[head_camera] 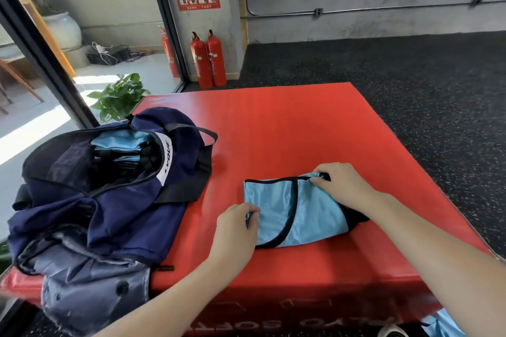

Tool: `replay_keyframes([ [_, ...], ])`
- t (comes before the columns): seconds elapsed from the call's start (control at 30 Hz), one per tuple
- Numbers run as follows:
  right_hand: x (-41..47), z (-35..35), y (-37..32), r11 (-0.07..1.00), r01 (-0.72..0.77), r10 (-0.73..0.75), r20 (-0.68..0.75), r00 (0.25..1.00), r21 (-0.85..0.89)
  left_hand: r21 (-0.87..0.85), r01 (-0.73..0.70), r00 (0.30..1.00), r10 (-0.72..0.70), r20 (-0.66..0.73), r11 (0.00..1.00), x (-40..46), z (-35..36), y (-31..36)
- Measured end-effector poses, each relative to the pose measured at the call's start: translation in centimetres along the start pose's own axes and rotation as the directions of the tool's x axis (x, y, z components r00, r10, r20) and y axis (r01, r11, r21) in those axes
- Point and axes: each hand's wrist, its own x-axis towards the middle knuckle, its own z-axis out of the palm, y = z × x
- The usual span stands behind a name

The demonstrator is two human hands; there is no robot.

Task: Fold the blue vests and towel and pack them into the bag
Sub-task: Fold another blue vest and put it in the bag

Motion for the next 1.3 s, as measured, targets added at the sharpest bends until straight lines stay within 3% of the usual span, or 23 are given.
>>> replay_keyframes([
  [0.2,-1.1,-1.0,-0.8,0.998,0.011,-0.016,-0.089,0.996,-0.059,0.24,-0.033,0.997,0.015,0.074,0.97,0.7,-1.6,0.3],
  [0.3,-2.4,-1.7,-2.1,0.987,0.075,-0.099,-0.165,0.981,-0.142,0.222,-0.094,0.994,0.081,0.067,0.97,2.2,-2.1,0.4],
  [0.37,-3.7,-1.6,-3.5,0.989,0.119,-0.135,-0.189,0.973,-0.091,0.181,-0.152,0.986,0.138,0.09,0.972,3.5,-2.2,0.1],
  [0.5,-7.0,0.6,-6.6,0.992,0.037,-0.035,-0.02,0.999,0.121,0.156,-0.281,0.95,0.251,0.187,0.947,6.0,-1.6,-1.0],
  [0.63,-8.6,2.9,-6.3,1.0,-0.031,0.03,0.179,0.983,0.003,0.159,-0.268,0.941,0.223,0.256,0.95,7.2,-1.3,-2.0],
  [0.8,-7.2,1.6,-2.6,0.98,-0.082,0.09,0.037,0.995,-0.182,0.155,-0.281,0.93,0.229,0.287,0.947,6.5,-1.5,-2.1],
  [0.93,-6.1,0.5,0.1,0.973,-0.036,0.026,-0.047,0.999,-0.227,0.06,-0.35,0.874,0.303,0.38,0.935,4.4,-1.5,-1.2],
  [1.13,-7.7,2.0,-1.3,0.971,0.217,-0.216,0.012,0.976,-0.105,0.011,-0.393,0.863,0.365,0.349,0.919,3.9,-1.5,-1.2],
  [1.3,-8.6,3.7,-2.3,0.936,0.323,-0.319,0.055,0.946,-0.139,0.076,-0.485,0.83,0.431,0.353,0.871,4.1,-1.5,-1.3],
])
